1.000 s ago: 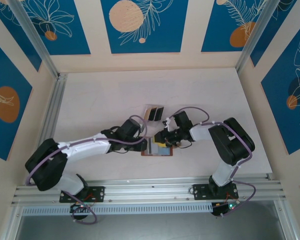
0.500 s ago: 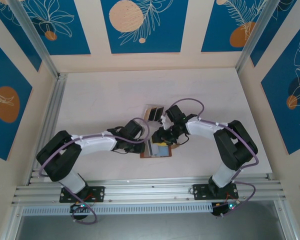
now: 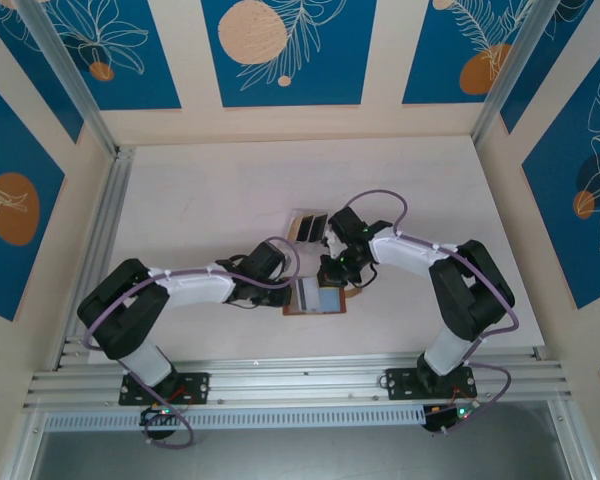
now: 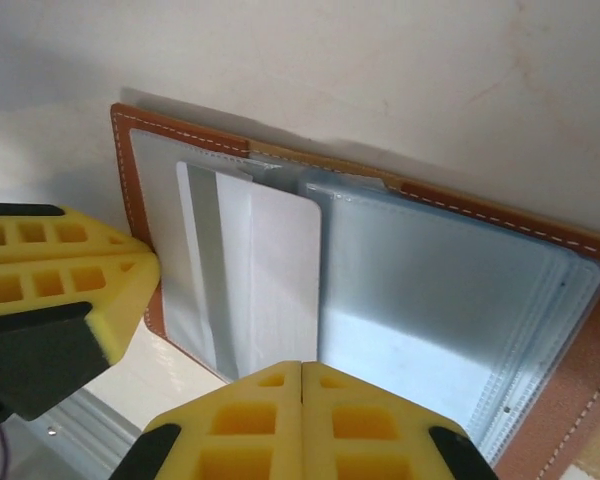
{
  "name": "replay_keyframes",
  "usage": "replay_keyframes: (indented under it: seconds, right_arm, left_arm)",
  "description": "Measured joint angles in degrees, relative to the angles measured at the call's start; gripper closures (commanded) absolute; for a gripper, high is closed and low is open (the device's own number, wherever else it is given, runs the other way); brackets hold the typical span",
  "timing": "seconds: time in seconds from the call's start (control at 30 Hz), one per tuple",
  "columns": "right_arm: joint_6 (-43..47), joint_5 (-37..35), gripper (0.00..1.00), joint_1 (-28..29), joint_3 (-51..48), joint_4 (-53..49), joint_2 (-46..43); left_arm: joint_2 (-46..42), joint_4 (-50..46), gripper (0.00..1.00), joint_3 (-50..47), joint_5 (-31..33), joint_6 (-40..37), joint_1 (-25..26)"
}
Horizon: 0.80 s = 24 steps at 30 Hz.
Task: Put the credit cards into the card holder
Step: Insert the credit card into the card slot.
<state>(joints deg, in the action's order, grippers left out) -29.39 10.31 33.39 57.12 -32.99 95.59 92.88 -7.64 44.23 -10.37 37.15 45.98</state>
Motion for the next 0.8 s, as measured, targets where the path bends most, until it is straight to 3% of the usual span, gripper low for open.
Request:
replay_keyframes:
  seconds: [0.43, 0.8]
  right_arm:
    - [-0.39, -6.32, 0.99, 3.32, 2.27, -1.84, 4.81]
    - [-2.1, -4.07, 0.99, 5.25, 3.32, -0.09, 5.66]
  left_arm:
    - [0.22, 1.92, 0.91, -0.68, -0.48, 0.02, -0.02]
    - [0.2, 3.48, 0.91, -1.55, -1.33, 0.42, -0.11]
